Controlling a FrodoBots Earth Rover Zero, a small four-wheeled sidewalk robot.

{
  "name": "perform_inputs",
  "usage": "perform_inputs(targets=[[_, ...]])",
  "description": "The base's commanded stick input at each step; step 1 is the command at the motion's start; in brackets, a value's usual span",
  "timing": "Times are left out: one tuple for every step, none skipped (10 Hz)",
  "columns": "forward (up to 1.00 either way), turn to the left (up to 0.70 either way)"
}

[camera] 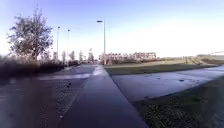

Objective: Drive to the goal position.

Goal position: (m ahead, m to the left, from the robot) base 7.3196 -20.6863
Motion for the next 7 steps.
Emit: perform_inputs(targets=[[0.7, 0.0], [0.7, 0.0], [0.7, 0.0], [0.7, 0.0], [0.7, 0.0], [0.7, 0.0], [0.7, 0.0]])
